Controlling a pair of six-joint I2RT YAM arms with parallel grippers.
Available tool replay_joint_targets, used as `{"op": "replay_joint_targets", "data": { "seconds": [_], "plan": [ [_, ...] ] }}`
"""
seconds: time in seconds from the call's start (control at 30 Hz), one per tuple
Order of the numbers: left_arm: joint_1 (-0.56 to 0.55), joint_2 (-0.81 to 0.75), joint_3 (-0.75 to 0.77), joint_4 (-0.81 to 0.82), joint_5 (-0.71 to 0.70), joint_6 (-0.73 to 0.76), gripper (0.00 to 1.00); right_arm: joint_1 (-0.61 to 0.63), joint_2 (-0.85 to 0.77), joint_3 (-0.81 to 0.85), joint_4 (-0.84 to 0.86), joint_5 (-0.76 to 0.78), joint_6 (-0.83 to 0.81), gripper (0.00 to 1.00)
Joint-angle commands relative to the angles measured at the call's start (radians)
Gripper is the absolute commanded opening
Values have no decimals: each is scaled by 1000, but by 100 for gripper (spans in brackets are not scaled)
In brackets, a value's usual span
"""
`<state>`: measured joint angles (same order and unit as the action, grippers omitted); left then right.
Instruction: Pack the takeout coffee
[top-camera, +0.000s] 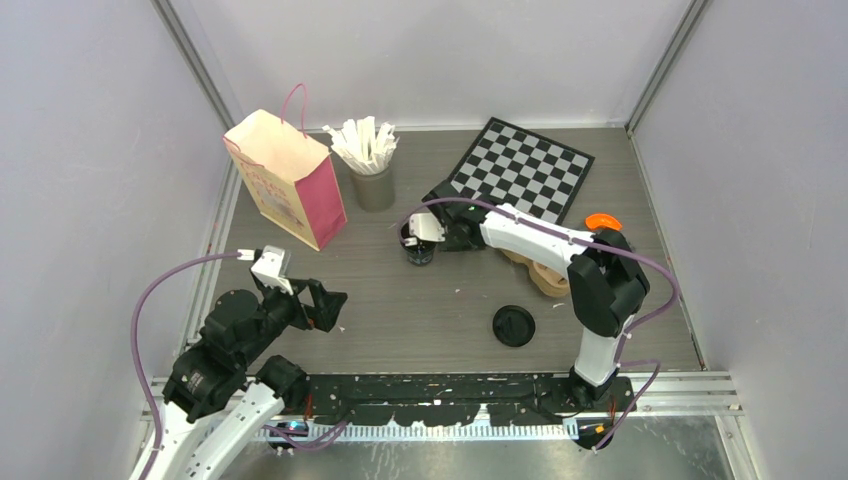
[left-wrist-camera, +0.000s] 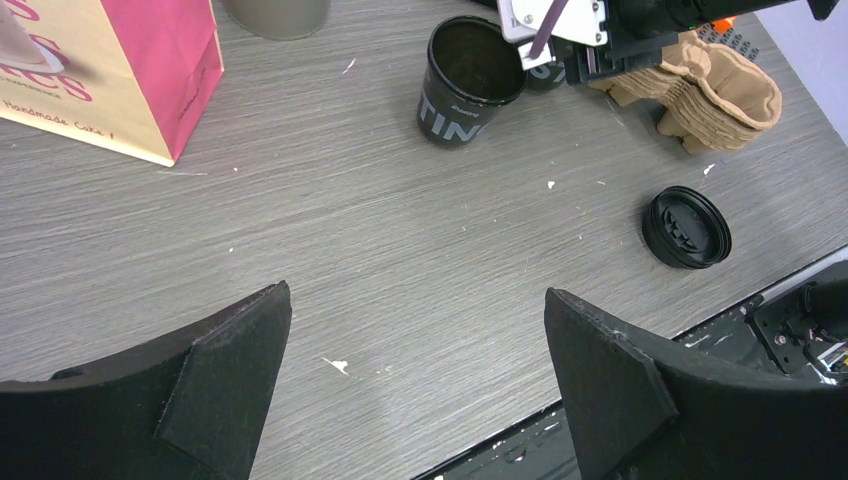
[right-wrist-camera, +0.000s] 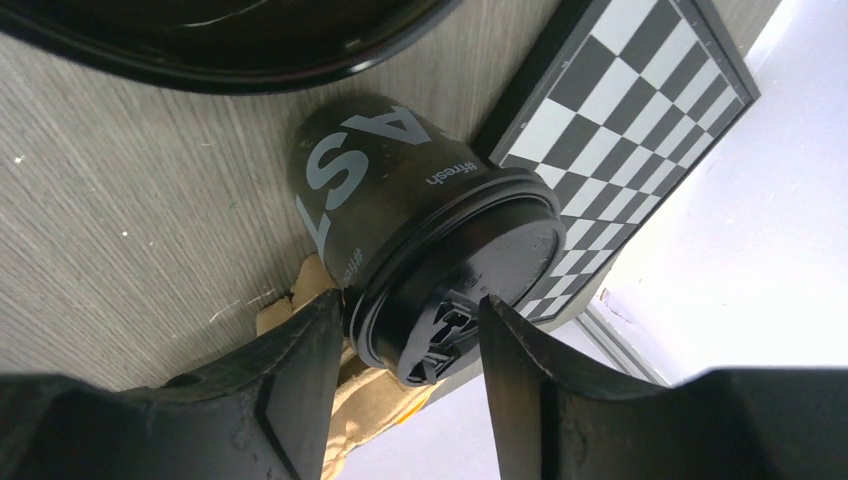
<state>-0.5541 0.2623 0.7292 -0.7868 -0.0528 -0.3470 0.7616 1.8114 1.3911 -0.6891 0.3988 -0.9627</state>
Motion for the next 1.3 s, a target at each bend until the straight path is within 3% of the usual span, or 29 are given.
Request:
{"op": "replay_joint_targets", "data": {
  "seconds": [0.0,0.2,0.4,0.57,0.67,0.77,1.0,1.27],
  "plan": [
    [-1,-3,-4,15,-14,18,100,-4,-65,-11,23,-8,15,57],
    [-1,16,-6,16,-19,17,100,0,-151,-7,8,-78,83,68],
    [-1,37,-5,11,-34,12,100,4,-217,25,-108,-172,205,69],
    [-1,56,2,5,-55,7,100,7,-346,16,-130,-350,424,69],
    [0,57,0,18,-90,-19,100,9,-452,-51,-20,-459,641,69],
    [-1,90,-2,53,-70,-41,100,11,-572,-172,171,-458,893,69],
    [-1,425,57,124,16,-108,87,14,-812,-375,296,-289,1299,65],
    [0,817,182,384,6,-138,59,13,-986,-559,302,-210,1466,60]
  ]
}}
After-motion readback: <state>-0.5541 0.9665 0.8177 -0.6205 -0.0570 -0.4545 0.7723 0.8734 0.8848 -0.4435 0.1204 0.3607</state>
